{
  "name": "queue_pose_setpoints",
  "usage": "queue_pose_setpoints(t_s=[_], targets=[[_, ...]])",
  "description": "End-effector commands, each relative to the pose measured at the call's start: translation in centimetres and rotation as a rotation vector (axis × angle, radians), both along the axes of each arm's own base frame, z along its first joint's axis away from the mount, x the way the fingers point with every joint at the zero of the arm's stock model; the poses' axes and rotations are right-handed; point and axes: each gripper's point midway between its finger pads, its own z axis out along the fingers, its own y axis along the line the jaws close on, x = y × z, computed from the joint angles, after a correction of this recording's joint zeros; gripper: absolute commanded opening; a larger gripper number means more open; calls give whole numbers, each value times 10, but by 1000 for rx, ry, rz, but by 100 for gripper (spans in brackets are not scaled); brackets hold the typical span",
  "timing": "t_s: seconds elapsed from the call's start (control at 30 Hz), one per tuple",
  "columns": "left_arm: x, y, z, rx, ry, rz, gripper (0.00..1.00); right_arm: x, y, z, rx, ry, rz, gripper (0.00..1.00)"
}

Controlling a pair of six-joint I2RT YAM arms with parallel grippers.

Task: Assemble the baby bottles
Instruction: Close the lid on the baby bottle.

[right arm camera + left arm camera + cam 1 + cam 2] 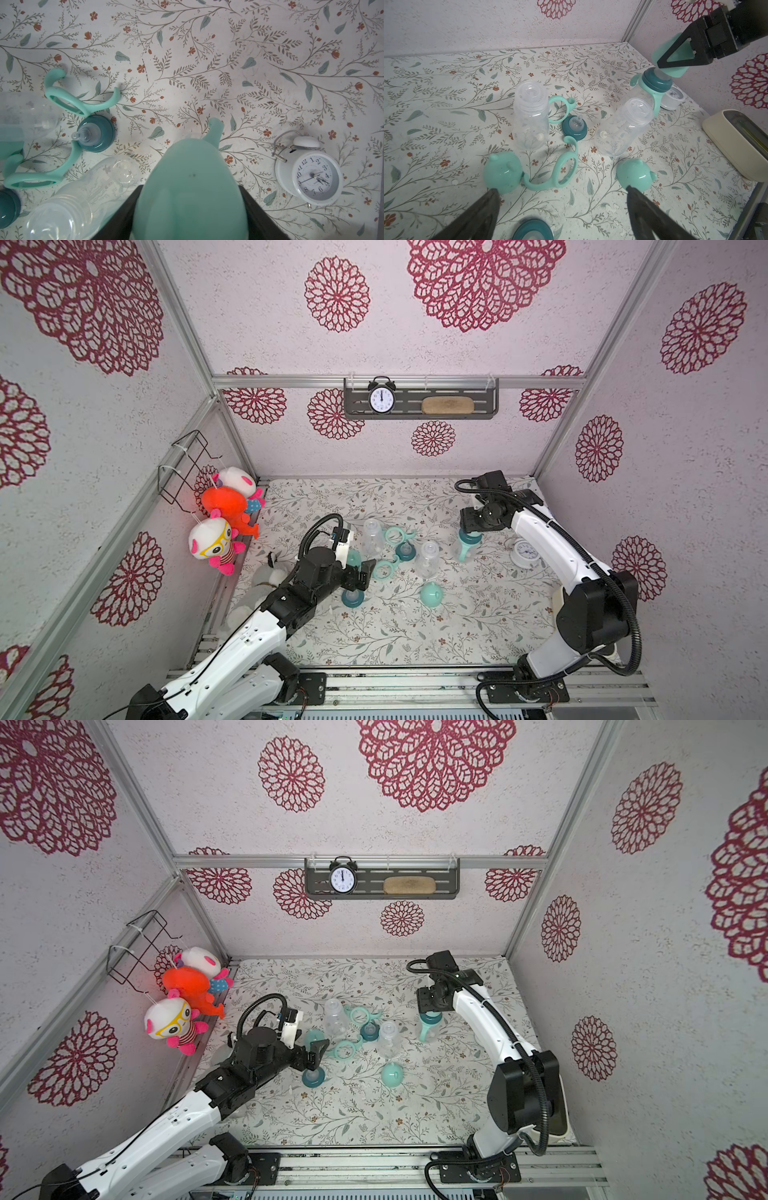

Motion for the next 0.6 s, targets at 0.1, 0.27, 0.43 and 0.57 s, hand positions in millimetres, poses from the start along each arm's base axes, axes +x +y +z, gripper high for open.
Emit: queue_pose_setpoints(t_s=[0.1,0.27,0.43,0.57], targets=[[3,2,11,-11,-28,5,98,0,-5,10,-18,-6,6,65],[3,1,11,-13,-24,2,98,-4,-4,5,-21,21,18,66],[3,1,10,-13,-22,2,98,-4,-4,-5,-25,46,16,67],[2,2,10,-12,-21,2,98,-3,-4,-8,-30,51,14,67]])
